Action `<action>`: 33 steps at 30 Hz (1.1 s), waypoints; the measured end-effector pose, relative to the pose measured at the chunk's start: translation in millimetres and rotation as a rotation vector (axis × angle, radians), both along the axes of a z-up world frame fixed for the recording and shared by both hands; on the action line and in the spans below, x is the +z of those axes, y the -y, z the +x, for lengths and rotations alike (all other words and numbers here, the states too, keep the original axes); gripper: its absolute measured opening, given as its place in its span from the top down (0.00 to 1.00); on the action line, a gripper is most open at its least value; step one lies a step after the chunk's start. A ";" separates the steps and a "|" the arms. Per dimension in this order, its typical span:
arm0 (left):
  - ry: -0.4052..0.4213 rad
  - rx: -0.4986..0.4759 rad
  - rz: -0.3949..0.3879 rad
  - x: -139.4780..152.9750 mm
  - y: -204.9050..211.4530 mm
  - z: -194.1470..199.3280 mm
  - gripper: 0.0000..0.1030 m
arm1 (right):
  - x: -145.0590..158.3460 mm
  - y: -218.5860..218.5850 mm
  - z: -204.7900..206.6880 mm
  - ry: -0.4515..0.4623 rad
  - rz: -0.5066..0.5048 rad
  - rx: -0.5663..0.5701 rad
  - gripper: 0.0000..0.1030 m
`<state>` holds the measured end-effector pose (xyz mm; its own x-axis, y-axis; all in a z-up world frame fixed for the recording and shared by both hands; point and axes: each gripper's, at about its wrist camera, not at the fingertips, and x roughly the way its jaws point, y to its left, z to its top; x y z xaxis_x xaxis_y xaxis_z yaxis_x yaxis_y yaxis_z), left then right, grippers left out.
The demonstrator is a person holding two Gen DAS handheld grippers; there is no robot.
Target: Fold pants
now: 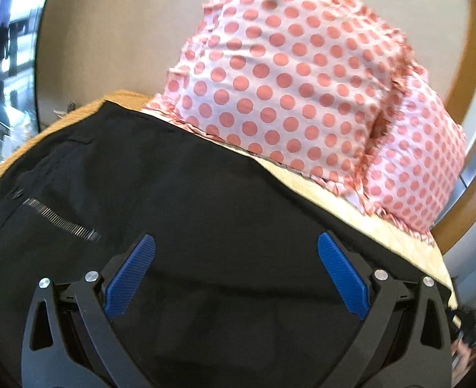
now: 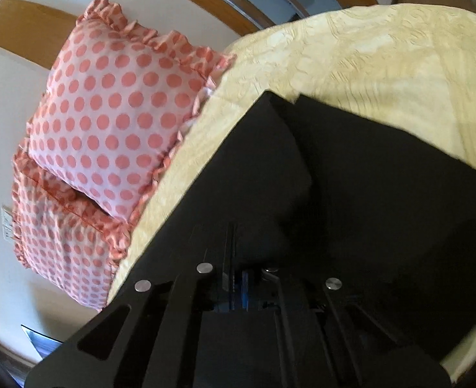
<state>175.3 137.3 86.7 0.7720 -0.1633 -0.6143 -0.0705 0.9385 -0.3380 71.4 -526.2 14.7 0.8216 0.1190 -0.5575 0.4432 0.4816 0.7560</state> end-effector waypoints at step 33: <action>-0.069 0.260 -0.174 -63.8 -48.0 -182.5 0.95 | 17.8 23.9 -83.2 0.067 -0.110 -0.040 0.98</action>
